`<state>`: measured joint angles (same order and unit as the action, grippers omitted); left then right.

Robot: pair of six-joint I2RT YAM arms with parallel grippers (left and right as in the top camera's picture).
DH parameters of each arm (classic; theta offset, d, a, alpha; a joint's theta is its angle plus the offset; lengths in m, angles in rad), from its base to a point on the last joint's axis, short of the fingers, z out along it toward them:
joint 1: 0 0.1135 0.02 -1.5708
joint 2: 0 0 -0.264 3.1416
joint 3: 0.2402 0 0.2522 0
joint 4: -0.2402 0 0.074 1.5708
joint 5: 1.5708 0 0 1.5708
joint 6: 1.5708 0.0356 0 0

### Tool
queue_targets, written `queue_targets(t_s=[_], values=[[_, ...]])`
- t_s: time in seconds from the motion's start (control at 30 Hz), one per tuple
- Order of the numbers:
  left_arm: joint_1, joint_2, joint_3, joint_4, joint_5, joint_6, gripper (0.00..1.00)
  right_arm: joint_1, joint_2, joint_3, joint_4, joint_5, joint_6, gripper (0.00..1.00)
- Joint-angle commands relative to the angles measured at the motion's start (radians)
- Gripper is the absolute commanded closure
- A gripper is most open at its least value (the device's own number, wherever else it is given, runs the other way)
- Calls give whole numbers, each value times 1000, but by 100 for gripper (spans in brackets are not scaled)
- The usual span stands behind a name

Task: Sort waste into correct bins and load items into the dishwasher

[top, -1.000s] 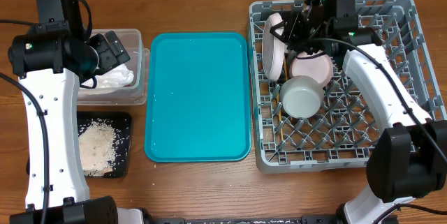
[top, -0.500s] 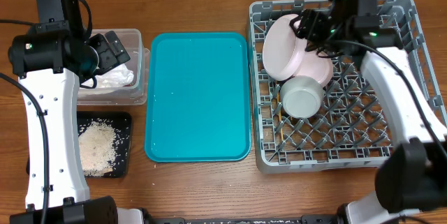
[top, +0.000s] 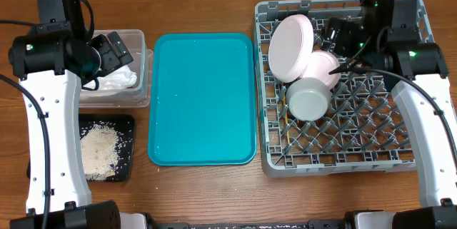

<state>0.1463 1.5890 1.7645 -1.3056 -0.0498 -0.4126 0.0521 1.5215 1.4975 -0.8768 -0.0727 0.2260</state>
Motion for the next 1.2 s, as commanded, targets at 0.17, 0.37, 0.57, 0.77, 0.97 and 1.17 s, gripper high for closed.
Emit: queue_targets(t_s=[0.17,0.37,0.57,0.77,0.97,1.17], values=[[4,0,16,1,-5,5,0,-3,-7,2,-1,60,-14,0],[4,0,16,1,-5,5,0,-3,-7,2,-1,60,-14,0],[4,0,16,1,-5,5,0,-3,-7,2,-1,60,-14,0],[4,0,16,1,-5,5,0,-3,-7,1,-1,61,-14,0],[4,0,16,1,-5,5,0,-2,-97,1,-1,60,-14,0],[4,0,16,1,-5,5,0,-1,-301,1,-1,60,-14,0]])
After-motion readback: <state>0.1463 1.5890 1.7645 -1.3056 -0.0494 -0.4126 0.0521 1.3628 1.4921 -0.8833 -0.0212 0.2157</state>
